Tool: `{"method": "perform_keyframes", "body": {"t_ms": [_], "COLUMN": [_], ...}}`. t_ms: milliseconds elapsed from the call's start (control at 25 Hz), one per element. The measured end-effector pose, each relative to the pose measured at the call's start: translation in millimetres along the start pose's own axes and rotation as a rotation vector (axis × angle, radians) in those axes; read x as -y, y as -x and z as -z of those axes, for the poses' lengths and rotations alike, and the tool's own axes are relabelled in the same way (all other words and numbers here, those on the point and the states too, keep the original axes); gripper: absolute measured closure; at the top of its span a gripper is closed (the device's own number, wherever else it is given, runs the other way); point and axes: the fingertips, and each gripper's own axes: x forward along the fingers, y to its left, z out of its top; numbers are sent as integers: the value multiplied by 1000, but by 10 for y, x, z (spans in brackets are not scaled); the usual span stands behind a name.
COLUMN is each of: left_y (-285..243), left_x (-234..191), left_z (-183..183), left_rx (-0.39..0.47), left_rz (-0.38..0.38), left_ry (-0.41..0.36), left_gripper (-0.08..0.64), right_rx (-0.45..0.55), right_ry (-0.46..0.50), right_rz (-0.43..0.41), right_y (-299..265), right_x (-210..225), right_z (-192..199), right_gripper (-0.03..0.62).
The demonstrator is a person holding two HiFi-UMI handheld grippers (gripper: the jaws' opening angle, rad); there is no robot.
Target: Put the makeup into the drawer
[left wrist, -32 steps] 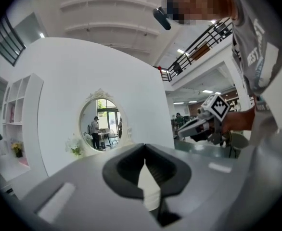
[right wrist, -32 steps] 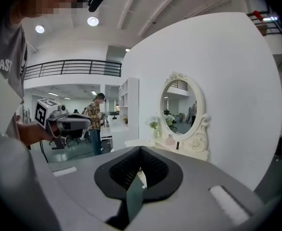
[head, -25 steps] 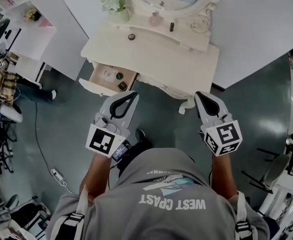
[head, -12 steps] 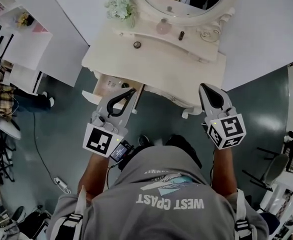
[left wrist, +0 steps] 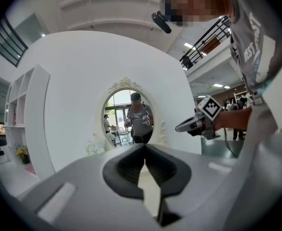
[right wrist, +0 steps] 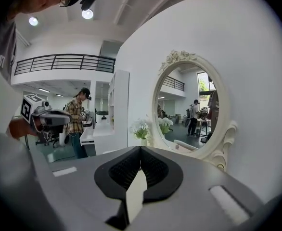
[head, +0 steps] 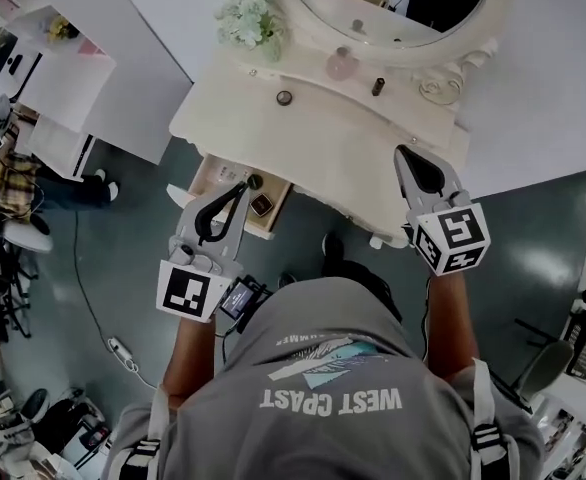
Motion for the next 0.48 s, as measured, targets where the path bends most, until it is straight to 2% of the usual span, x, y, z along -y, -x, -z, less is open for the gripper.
{"method": "perform_keyframes", "body": {"t_ms": [240, 480], "left_y": [-253, -349], "left_x": [-164, -311], "left_z": [60, 290], "left_rx": [-38, -111], "left_rz": [-82, -159], "left_ry": [11, 45], "left_gripper": [558, 557], "right_rx": [-30, -97], "right_ry": [22, 22], "right_rz": [-20, -17], "right_y": [-513, -1112], "right_x": [497, 923], "right_z": [58, 315], "right_gripper": [578, 557]}}
